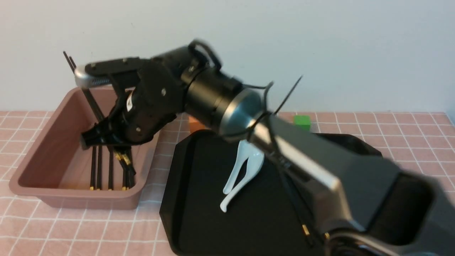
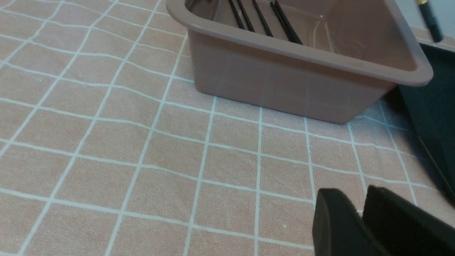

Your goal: On pink tablecloth take chopsticks from black tray and put them in box.

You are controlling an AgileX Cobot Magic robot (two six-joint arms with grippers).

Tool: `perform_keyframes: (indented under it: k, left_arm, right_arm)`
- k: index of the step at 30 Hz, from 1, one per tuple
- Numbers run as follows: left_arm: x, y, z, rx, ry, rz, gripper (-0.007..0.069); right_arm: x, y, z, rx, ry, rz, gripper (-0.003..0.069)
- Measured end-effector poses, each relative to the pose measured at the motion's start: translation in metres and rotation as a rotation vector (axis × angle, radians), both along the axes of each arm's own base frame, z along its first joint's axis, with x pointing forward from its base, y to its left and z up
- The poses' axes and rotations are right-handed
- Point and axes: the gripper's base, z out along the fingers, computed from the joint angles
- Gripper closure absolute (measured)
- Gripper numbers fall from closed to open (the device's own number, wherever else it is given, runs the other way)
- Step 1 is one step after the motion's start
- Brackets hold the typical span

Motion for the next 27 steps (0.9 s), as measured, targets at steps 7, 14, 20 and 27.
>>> perform_keyframes:
  k: [7,14,20,27]
  left_arm:
    - [0.0,0.0,0.0,0.0,0.0,0.0,0.0487]
    - [0.0,0.0,0.0,0.0,0.0,0.0,0.0477]
    - [0.0,0.0,0.0,0.0,0.0,0.0,0.0477]
    - [0.0,0.0,0.0,0.0,0.0,0.001,0.0469]
  right_arm:
    - [0.014,0.005,-0.029,0.003,-0.003,-0.034,0.0378]
    - [0.006,-0.005,0.0,-0.016,0.008,-0.024,0.015]
    - [-0.028,-0.044,0.087,-0.103,-0.01,0.034,0.0188]
    - [-0.08,-0.103,0.196,-0.028,-0.182,0.079,0.0473]
